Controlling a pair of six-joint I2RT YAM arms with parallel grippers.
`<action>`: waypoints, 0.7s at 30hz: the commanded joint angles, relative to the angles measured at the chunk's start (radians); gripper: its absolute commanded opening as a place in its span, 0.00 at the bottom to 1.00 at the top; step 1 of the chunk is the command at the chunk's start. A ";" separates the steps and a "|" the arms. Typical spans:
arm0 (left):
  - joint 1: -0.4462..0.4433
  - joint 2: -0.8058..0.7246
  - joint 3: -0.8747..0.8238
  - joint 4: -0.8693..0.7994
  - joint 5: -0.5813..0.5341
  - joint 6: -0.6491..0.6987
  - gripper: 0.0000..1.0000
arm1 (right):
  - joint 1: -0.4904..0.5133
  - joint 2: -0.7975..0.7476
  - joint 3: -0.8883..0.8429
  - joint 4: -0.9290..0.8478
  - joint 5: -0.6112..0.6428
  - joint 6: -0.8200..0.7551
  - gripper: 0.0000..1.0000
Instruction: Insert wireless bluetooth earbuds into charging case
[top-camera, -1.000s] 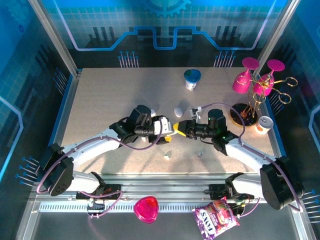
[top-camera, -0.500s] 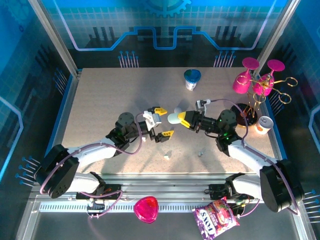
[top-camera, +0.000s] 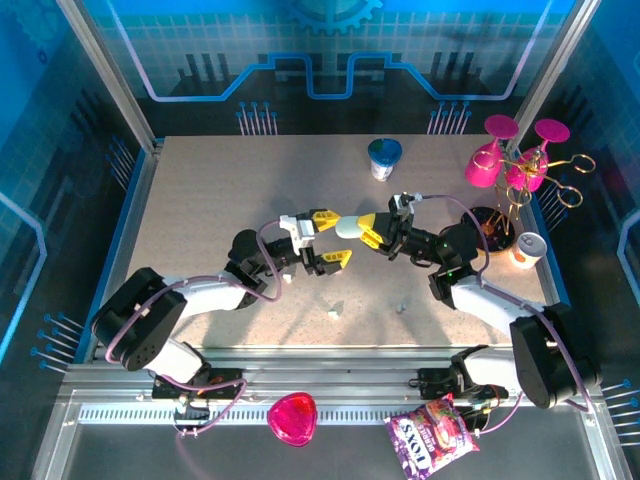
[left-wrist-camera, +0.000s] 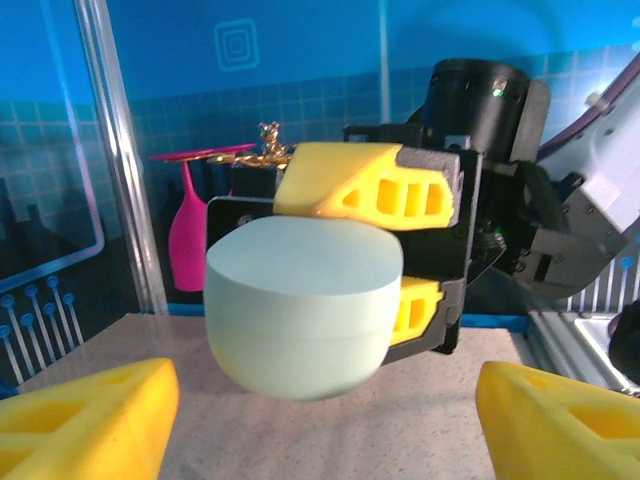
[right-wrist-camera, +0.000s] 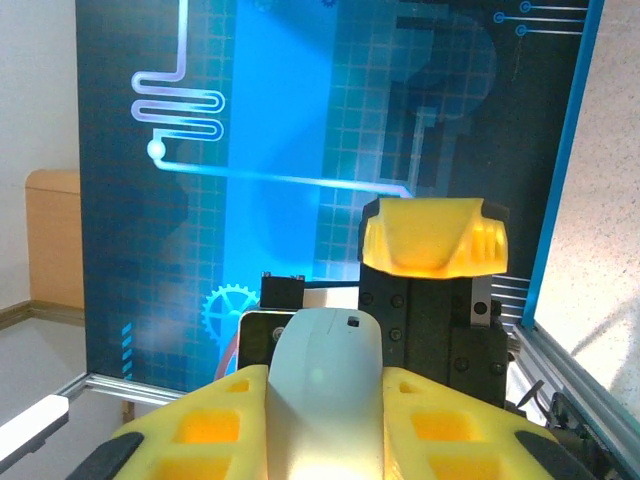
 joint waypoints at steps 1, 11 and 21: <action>0.009 0.000 0.022 0.095 0.047 -0.038 0.74 | 0.011 0.009 0.016 0.068 0.020 0.028 0.23; 0.008 -0.034 0.026 0.058 0.077 -0.040 0.53 | 0.025 0.008 0.014 0.055 0.024 0.017 0.23; 0.008 -0.041 0.035 0.053 0.087 -0.048 0.48 | 0.033 0.003 0.012 0.015 0.017 -0.012 0.23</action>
